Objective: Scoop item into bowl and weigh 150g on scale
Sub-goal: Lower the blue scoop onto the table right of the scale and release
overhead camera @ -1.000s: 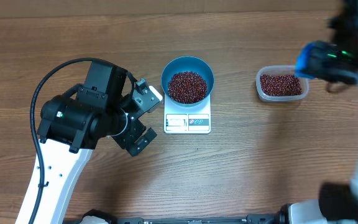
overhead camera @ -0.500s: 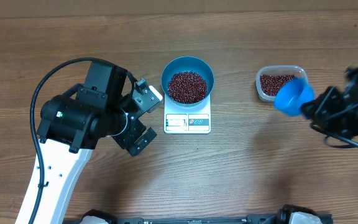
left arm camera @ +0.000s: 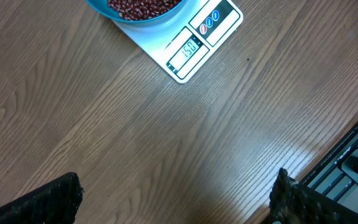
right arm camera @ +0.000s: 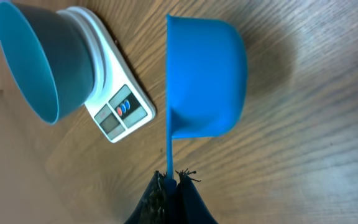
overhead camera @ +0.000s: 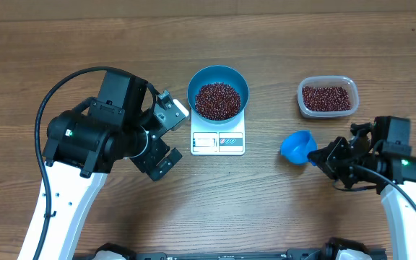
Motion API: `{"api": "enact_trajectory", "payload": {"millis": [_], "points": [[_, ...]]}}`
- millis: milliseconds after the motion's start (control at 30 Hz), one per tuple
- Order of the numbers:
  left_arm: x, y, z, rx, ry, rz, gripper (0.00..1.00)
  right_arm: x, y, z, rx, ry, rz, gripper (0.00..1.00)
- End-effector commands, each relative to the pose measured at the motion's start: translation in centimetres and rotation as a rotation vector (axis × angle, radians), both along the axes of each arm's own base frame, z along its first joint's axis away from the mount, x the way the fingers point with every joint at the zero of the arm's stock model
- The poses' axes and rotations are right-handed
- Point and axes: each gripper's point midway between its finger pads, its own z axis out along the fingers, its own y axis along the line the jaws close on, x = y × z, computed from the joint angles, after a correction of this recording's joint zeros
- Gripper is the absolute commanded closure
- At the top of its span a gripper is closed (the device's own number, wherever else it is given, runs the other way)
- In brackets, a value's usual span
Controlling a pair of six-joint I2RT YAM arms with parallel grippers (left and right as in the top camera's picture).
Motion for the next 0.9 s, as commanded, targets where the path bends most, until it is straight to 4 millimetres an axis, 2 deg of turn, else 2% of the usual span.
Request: {"api": "enact_trajectory", "payload": {"millis": [0, 400, 433, 467, 567, 600, 633, 667, 700, 867], "points": [[0.0, -0.1, 0.8, -0.010, -0.027, -0.003, 0.00, 0.3, 0.2, -0.3, 0.021, -0.037, -0.010, 0.96], [0.0, -0.1, 0.8, -0.010, -0.027, -0.002, 0.00, -0.9, 0.5, -5.3, 0.040, -0.006, -0.028, 0.96], [0.0, -0.1, 0.8, -0.010, -0.027, -0.002, 0.00, -1.3, 0.5, -5.9, 0.032, 0.011, -0.032, 0.92], [0.0, -0.1, 0.8, -0.010, -0.027, -0.003, 0.00, -1.6, 0.4, -6.4, 0.027, 0.026, -0.035, 0.79], [0.0, -0.1, 0.8, -0.010, -0.027, -0.003, 0.01, -2.6, 0.4, -7.6, 0.018, 0.062, -0.041, 0.51], [0.0, -0.1, 0.8, -0.010, -0.027, -0.003, 0.00, -2.8, 0.3, -7.8, 0.015, 0.073, -0.043, 0.37], [0.0, -0.1, 0.8, -0.010, -0.027, -0.002, 0.01, -3.1, 0.2, -8.0, 0.007, 0.087, -0.046, 0.30], [0.0, -0.1, 0.8, -0.010, -0.027, -0.003, 0.00, -3.3, 0.1, -8.2, -0.006, 0.100, -0.051, 0.18], [0.0, -0.1, 0.8, -0.010, -0.027, -0.003, 0.00, -3.8, -0.3, -8.5, -0.028, 0.125, -0.059, 0.00], [0.0, -0.1, 0.8, -0.010, -0.027, -0.003, 0.01, -5.9, -1.6, -9.7, -0.116, 0.243, -0.102, 0.00]]}}
